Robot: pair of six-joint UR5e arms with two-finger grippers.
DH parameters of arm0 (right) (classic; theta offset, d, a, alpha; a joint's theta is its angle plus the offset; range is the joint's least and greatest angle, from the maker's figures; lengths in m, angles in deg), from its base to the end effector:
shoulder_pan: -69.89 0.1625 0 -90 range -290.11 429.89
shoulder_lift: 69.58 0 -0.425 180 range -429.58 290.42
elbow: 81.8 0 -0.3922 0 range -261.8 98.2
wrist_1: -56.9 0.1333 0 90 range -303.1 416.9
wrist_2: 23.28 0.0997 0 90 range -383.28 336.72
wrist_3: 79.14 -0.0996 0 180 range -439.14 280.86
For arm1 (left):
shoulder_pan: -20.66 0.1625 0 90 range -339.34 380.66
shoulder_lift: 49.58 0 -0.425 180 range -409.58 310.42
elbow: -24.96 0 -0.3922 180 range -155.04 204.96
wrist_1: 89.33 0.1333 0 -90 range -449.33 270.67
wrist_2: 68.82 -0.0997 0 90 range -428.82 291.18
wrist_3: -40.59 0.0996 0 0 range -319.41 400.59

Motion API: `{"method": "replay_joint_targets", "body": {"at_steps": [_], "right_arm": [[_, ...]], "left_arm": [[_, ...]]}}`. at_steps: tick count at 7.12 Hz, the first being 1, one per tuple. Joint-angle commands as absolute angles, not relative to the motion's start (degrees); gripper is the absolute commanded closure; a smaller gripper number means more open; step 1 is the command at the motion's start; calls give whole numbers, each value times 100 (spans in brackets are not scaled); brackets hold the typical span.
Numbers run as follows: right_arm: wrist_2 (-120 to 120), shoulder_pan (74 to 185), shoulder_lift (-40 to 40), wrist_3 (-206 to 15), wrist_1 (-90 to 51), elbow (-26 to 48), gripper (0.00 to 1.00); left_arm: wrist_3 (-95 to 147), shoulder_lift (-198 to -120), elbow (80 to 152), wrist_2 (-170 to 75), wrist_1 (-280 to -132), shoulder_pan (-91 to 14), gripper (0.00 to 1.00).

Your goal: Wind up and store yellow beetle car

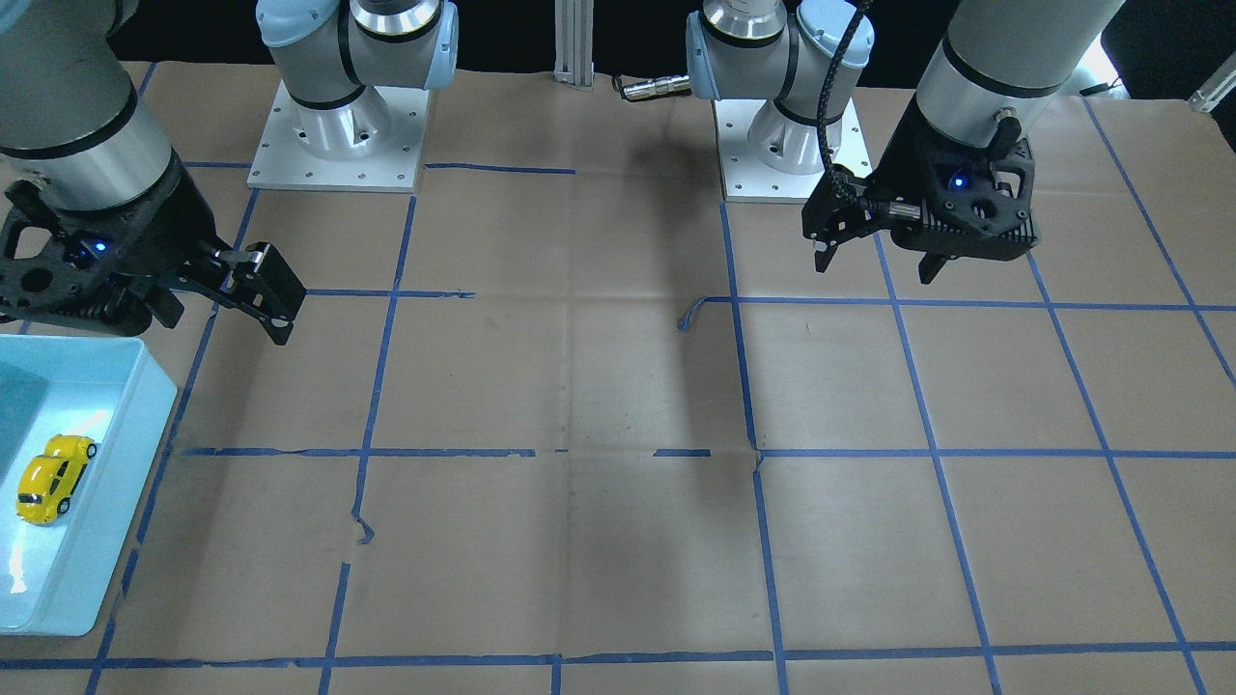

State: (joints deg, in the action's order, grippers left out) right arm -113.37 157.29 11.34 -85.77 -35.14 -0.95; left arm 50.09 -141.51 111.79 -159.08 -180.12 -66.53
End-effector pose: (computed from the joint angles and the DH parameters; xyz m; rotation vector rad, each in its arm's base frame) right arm 0.1075 -0.5680 0.4868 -0.2528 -3.1306 0.0579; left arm -0.1078 -0.5128 0.4969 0.1830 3.1309 -0.0115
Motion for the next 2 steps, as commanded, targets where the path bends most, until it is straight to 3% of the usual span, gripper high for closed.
{"method": "replay_joint_targets", "body": {"at_steps": [1,2], "right_arm": [[-11346,15725,1058,-8590,-3530,-155,0],[-11389,15725,1075,-8590,-3530,-173,0]], "left_arm": [[5009,-14151,11179,-15908,-18012,-6653,1],[5009,-14151,11179,-15908,-18012,-6653,1]]}}
